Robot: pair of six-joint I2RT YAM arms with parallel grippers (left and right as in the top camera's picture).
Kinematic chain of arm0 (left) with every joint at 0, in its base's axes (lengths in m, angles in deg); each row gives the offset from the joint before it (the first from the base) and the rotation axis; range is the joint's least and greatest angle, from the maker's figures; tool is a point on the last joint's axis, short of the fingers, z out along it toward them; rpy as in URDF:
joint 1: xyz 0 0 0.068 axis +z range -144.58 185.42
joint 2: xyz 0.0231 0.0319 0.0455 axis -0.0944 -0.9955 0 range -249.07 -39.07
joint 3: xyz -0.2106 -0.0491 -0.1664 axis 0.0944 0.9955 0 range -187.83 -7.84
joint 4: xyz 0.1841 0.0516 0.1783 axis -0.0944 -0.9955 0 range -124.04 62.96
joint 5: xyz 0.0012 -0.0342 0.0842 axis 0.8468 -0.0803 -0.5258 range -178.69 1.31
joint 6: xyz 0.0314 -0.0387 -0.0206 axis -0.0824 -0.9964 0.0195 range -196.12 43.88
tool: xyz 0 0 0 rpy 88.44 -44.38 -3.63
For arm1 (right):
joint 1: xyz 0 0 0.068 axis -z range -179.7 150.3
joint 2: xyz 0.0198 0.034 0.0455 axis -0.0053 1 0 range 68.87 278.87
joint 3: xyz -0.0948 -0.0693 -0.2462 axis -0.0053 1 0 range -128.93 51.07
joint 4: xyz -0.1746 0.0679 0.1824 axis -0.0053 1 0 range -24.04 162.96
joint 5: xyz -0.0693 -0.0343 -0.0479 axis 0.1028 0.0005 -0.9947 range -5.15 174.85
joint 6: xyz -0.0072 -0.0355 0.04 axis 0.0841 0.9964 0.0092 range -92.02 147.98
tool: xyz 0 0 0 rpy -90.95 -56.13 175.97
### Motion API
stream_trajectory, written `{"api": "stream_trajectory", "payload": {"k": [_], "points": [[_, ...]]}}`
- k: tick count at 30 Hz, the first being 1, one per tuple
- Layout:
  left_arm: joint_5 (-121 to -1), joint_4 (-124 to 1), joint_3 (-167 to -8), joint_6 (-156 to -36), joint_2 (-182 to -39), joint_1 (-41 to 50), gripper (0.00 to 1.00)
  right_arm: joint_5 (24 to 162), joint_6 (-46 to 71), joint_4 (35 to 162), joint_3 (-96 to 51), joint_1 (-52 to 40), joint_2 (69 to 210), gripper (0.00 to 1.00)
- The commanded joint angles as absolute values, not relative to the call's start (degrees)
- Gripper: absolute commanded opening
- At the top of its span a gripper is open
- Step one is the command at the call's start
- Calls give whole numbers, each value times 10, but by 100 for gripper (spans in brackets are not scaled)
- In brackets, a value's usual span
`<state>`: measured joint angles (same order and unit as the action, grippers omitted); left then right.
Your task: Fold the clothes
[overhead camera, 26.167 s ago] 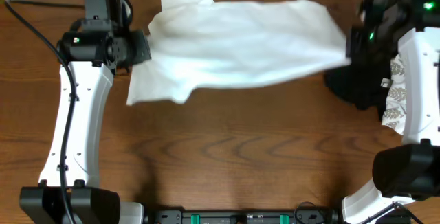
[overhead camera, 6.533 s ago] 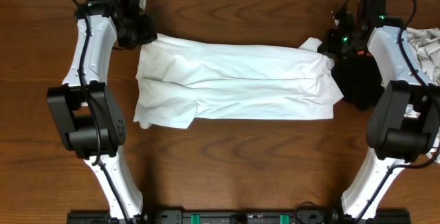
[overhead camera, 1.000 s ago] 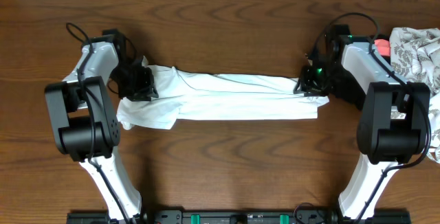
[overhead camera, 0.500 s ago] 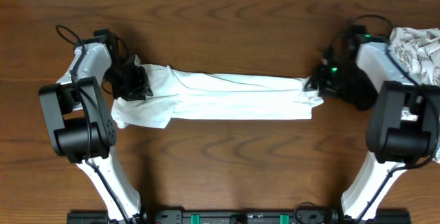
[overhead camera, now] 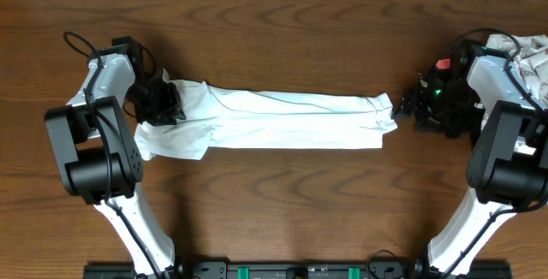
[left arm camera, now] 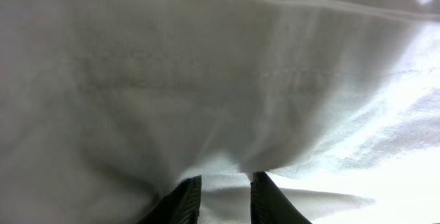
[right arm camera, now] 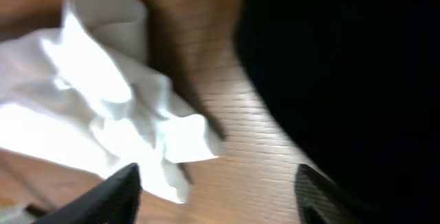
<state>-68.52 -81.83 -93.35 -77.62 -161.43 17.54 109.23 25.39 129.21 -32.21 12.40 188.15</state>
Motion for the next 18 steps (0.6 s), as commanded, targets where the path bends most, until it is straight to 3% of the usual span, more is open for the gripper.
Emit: {"api": "stream_trajectory", "payload": {"k": [1,7,18], "points": [[-756,-809,-918,-778,-1634,187,26,1187,294,1292,-328,107,1873,79],[-748,-809,-918,-779,-1634,187,27,1215,310,1290,-322,104,1873,91],[-746,-810,-918,-780,-1634,187,27,1216,306,1201,-245,74,1873,94]]}}
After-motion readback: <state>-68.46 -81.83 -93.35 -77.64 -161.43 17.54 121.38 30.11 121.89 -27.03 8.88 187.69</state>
